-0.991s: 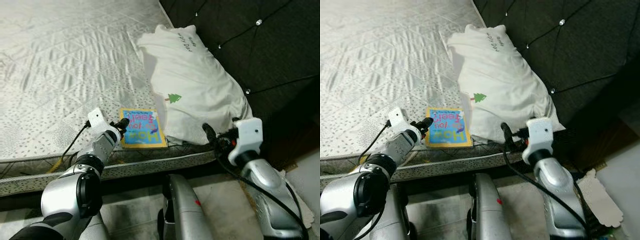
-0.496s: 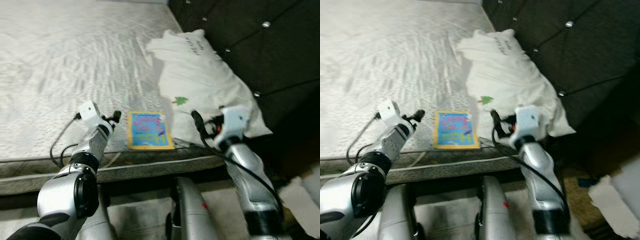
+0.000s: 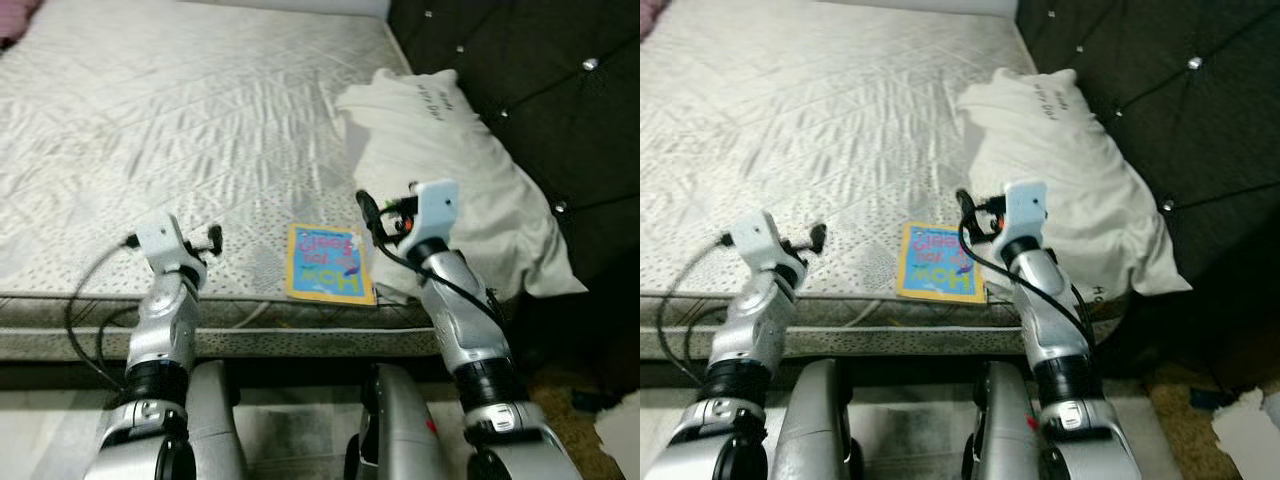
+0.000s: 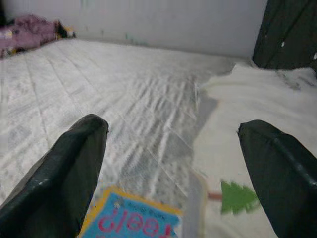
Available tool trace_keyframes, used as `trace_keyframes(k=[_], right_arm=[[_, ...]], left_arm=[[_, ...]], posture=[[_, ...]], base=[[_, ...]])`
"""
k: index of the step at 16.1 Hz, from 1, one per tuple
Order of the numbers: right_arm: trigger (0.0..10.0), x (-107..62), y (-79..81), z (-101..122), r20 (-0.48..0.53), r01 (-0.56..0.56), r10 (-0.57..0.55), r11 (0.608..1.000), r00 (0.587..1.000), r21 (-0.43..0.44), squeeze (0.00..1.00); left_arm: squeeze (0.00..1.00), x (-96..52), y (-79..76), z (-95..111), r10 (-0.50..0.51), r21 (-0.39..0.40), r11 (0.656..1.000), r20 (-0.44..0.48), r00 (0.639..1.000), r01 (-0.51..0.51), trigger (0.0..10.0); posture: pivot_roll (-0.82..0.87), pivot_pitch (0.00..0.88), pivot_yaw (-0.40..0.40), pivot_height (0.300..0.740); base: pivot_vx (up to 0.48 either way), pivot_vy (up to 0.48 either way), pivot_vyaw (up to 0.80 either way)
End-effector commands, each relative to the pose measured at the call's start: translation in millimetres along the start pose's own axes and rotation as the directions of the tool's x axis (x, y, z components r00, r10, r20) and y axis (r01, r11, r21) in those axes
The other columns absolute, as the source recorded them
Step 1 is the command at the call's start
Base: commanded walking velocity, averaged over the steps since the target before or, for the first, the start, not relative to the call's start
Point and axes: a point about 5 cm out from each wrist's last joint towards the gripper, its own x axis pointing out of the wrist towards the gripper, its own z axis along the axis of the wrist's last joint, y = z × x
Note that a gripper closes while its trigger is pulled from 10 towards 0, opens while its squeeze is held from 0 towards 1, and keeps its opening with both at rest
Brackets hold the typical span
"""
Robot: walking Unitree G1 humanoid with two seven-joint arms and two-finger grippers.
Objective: Clean up the room
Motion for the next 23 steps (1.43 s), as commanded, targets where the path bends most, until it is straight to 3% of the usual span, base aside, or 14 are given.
trace_keyframes(k=[1,5,8,12,13,21,23], right_arm=[[10.0,2.8,-6.3,4.6,0.030,0.026,-0.027,1.000,0.999,0.012,0.00],[10.0,9.9,-0.3,15.2,0.111,0.004,-0.010,0.999,0.994,0.050,0.00],[10.0,14.4,1.2,19.4,0.139,-0.011,-0.002,0.996,0.990,0.089,0.00],[10.0,5.6,4.1,15.3,0.143,-0.002,-0.015,0.993,0.990,0.119,0.00],[10.0,2.8,4.6,13.7,0.139,-0.002,-0.015,0.992,0.990,0.127,0.00],[10.0,-9.8,3.8,5.2,0.117,0.024,-0.037,0.993,0.992,0.115,0.00],[10.0,-13.8,-6.0,1.9,0.105,0.082,-0.094,0.991,0.990,0.107,0.00]], left_arm=[[1.00,-3.4,-7.1,7.5,-0.017,0.014,1.000,0.022,1.000,0.017,10.0],[1.00,-22.4,-13.4,25.2,-0.044,0.101,0.994,0.160,0.986,0.028,10.0],[1.00,-21.2,-19.6,31.2,-0.054,0.133,0.991,0.166,0.985,0.031,10.0],[1.00,-31.1,-21.6,26.7,-0.059,0.131,0.991,0.163,0.985,0.038,10.0],[0.00,-33.4,-21.6,26.6,-0.063,0.138,0.990,0.168,0.984,0.040,10.0],[0.00,-44.0,-27.0,22.6,-0.124,0.261,0.963,0.200,0.972,0.070,10.0],[0.00,-45.2,-14.6,15.9,-0.071,0.319,0.948,0.206,0.976,0.002,10.0]], posture=[[0.07,0.000,-0.046,0.560],[0.08,0.000,-0.047,0.560],[0.08,0.000,-0.043,0.584],[0.06,0.000,-0.035,0.634],[0.06,0.000,-0.034,0.644],[0.05,0.000,-0.009,0.699],[0.04,0.000,0.002,0.719]], base=[[0.000,0.000,0.00],[0.000,0.000,0.00],[0.000,0.000,0.00],[0.000,0.000,0.00],[0.000,0.000,0.00],[0.000,0.000,0.00],[0.000,0.000,0.00]])
